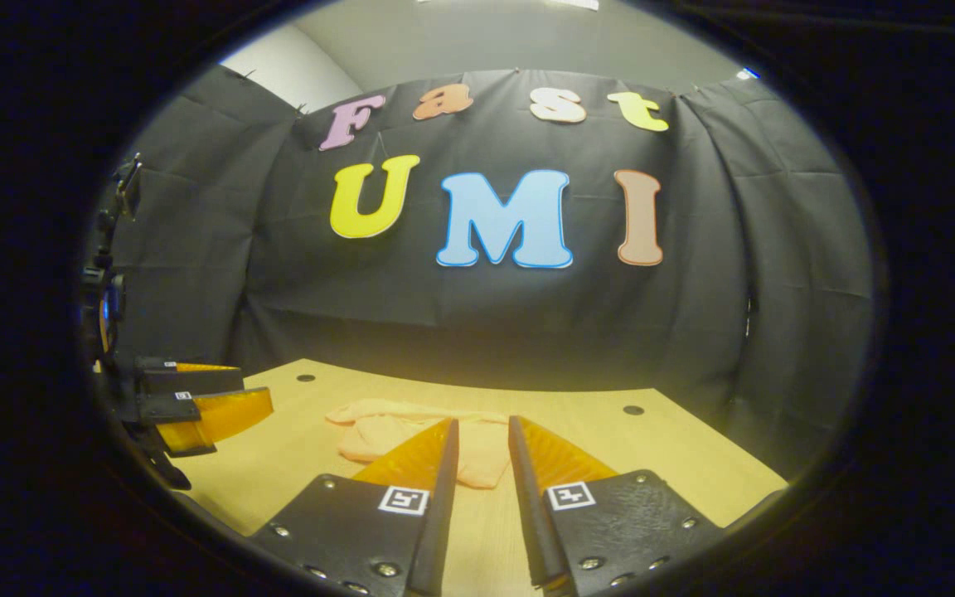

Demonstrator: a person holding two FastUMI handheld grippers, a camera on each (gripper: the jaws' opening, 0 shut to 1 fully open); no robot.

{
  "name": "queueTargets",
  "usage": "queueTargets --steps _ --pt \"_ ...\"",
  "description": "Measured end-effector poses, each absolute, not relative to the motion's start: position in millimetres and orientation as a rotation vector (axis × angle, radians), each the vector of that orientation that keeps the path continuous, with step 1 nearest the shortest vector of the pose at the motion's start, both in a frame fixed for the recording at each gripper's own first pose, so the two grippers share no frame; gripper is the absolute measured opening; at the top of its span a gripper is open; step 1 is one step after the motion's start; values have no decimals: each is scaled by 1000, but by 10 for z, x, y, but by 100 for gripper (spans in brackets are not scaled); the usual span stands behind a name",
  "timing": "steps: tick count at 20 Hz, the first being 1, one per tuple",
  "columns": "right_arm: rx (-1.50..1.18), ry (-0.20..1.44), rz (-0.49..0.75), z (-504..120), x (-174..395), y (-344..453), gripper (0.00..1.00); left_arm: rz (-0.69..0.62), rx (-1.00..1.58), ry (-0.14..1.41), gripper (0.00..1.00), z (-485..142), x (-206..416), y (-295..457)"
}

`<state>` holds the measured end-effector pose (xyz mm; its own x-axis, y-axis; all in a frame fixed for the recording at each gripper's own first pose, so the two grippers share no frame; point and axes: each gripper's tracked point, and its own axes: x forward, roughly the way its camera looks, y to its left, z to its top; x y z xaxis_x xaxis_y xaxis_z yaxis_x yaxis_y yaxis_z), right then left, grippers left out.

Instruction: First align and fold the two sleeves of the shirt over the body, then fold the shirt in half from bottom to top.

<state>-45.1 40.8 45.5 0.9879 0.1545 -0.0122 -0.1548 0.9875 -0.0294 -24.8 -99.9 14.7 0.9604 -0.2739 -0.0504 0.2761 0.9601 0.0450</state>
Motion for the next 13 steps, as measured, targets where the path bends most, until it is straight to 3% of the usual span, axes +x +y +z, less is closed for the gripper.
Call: queueTargets --steps 13 --pt "-32 -11 110 541 -497 -42 37 -274 -7 36 81 295 -194 -1407"
